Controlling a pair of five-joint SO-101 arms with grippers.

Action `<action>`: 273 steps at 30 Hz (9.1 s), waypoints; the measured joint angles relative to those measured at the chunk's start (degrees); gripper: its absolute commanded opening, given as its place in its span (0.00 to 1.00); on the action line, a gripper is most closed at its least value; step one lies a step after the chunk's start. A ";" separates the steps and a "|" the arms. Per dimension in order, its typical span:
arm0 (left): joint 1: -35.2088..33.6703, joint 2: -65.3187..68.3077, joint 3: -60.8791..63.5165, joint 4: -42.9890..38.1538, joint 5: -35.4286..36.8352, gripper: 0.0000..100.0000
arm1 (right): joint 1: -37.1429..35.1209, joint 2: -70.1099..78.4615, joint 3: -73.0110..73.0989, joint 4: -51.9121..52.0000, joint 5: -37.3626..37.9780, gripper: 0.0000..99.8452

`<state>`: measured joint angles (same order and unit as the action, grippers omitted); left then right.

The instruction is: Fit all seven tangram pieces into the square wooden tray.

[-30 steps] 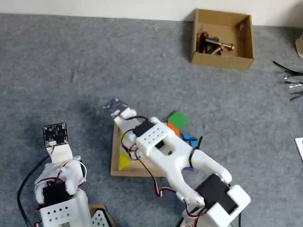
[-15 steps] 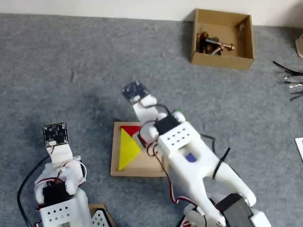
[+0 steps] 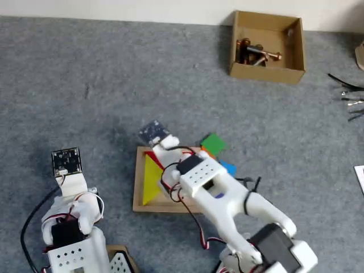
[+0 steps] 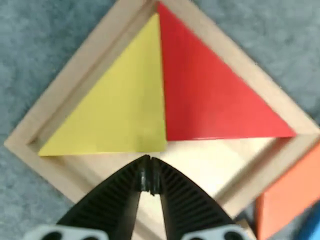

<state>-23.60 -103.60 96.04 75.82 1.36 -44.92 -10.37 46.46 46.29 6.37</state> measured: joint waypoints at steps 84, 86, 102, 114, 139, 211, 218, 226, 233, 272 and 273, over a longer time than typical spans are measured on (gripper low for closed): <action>0.00 0.00 0.00 0.00 0.00 0.01 | 25.23 16.62 -27.25 18.73 -14.95 0.14; 0.00 0.00 0.00 0.00 0.00 0.01 | 24.44 17.41 -27.52 18.64 -16.62 0.14; 0.00 0.00 0.00 0.00 0.00 0.01 | 18.73 17.58 -24.97 17.76 -19.96 0.14; 0.00 0.00 0.00 0.00 0.00 0.01 | 24.70 17.58 -24.62 17.93 -16.79 0.14; 0.00 0.00 0.00 0.00 0.00 0.01 | 25.05 24.97 -24.09 17.76 -15.56 0.13; 0.00 0.00 0.00 0.00 0.00 0.01 | 1.58 10.90 -22.86 27.08 29.19 0.00; 0.00 0.00 0.00 0.00 0.00 0.01 | -1.76 10.90 -22.86 27.08 32.09 0.00; 0.00 0.00 0.00 0.00 0.00 0.01 | -2.02 10.90 -22.86 21.54 36.57 0.00; 0.00 0.00 0.00 0.00 0.00 0.01 | -3.16 10.90 -22.86 20.92 36.92 0.01; 0.00 0.00 0.00 0.00 0.00 0.01 | -7.56 10.90 -18.11 16.09 36.40 0.07; 0.00 0.00 0.00 0.00 0.00 0.01 | -7.56 10.90 -18.11 16.00 36.40 0.07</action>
<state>-23.60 -103.60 96.04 75.82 1.36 -52.48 0.53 28.35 62.29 42.77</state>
